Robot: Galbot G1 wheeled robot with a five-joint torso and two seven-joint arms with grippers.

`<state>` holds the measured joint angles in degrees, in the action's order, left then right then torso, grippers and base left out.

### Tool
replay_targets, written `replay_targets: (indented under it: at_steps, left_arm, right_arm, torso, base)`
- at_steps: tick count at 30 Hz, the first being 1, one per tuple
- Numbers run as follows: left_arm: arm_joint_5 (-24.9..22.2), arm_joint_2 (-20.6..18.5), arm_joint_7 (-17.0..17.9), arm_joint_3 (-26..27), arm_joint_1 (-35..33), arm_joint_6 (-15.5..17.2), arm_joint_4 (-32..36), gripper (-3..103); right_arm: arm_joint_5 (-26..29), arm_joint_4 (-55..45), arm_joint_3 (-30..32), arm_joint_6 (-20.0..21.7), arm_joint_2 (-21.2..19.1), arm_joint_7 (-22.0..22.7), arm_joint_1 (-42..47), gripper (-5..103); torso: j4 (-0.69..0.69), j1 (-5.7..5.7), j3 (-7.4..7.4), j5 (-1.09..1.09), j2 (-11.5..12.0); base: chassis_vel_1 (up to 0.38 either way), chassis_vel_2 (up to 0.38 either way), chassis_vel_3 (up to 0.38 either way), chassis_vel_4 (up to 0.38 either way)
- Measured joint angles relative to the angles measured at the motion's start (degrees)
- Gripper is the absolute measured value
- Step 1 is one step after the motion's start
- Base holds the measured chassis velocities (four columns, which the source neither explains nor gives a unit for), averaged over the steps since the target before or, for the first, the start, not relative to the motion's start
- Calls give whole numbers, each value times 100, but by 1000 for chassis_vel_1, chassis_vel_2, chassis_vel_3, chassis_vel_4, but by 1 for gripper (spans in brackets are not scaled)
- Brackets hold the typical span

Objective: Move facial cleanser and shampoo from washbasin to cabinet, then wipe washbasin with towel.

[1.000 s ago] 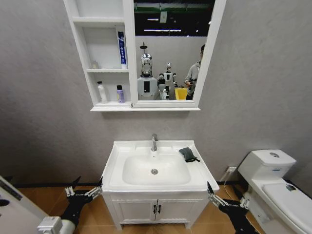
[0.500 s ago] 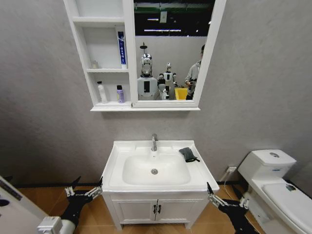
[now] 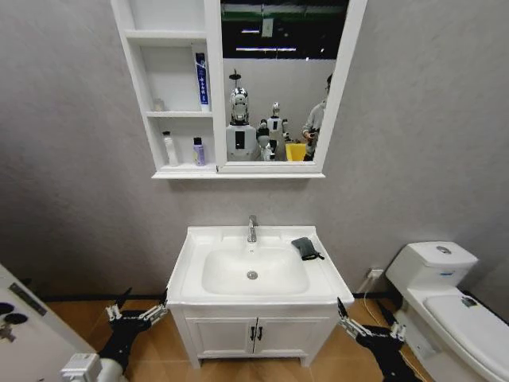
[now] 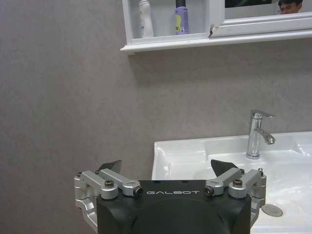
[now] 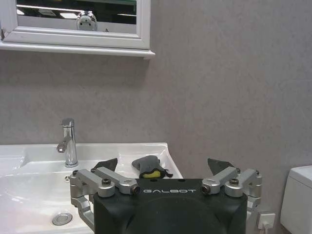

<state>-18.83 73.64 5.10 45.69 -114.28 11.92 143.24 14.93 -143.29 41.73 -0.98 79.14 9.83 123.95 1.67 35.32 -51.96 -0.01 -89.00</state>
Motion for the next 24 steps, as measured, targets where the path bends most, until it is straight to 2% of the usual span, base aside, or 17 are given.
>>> replay_targets:
  at_steps: [4, 5, 8, 12, 14, 17, 18, 19, 20, 21, 22, 24]
  left_arm:
    - [0, 0, 0, 0, 0, 0, 0, 100]
    - [0, 0, 0, 0, 0, 0, 0, 100]
    - [0, 0, 0, 0, 0, 0, 1, 100]
    - [0, 0, 0, 0, 0, 0, 0, 100]
    - [0, 0, 0, 1, 0, 0, 0, 100]
    - [0, 0, 0, 0, 0, 0, 0, 100]
    - [0, 0, 0, 0, 0, 0, 0, 100]
    - [0, 0, 0, 0, 0, 0, 1, 100]
    - [0, 0, 0, 0, 0, 0, 1, 100]
    - [0, 0, 0, 0, 0, 0, 1, 100]
    - [0, 0, 0, 0, 0, 0, 0, 100]
    - [0, 0, 0, 0, 0, 0, 0, 100]
  right_arm:
    - [1, 2, 0, 0, -1, -1, -1, 100]
    - [2, 2, 0, 0, -1, -2, -2, 100]
    - [2, 3, 0, 0, -1, -3, -2, 100]
    - [3, 3, 0, -2, -1, -4, -2, 100]
    - [3, 4, 0, -2, -1, -4, -2, 100]
    - [3, 5, -1, -3, -1, -5, -3, 100]
    - [3, 4, -1, -5, -1, -5, -2, 100]
    - [3, 5, -1, -5, -1, -5, -2, 100]
    - [3, 5, -1, -5, -1, -5, -2, 100]
    - [3, 5, 0, -5, -2, -4, -2, 100]
    - [3, 5, -1, -5, -1, -5, -2, 100]
    - [3, 5, -1, -6, -1, -5, -2, 100]
  torso:
    - [-2, 0, 0, 4, 0]
    - [-2, -1, 1, -5, -1]
    - [-1, 0, 0, 5, 0]
    - [-1, 0, 0, -4, -1]
    - [-1, 0, 0, 4, -1]
    - [-1, 2, -1, 3, 0]
    - [-1, -3, 2, -5, -3]
    - [0, -3, 1, 7, -2]
    - [0, -3, 1, 7, -2]
    - [-2, 1, -1, 6, 0]
    - [0, -1, 1, -6, -1]
    - [-1, -3, 2, -6, -2]
  base:
    - [248, -241, -226, 232]
    - [227, -250, -229, 239]
    - [307, -267, -260, 265]
    - [302, -321, -284, 326]
    - [353, -311, -367, 337]
    - [372, -371, -353, 372]
    - [330, -360, -343, 368]
    - [411, -360, -403, 360]
    - [411, -360, -403, 360]
    - [378, -378, -403, 373]
    - [352, -383, -343, 373]
    - [352, -383, -353, 372]
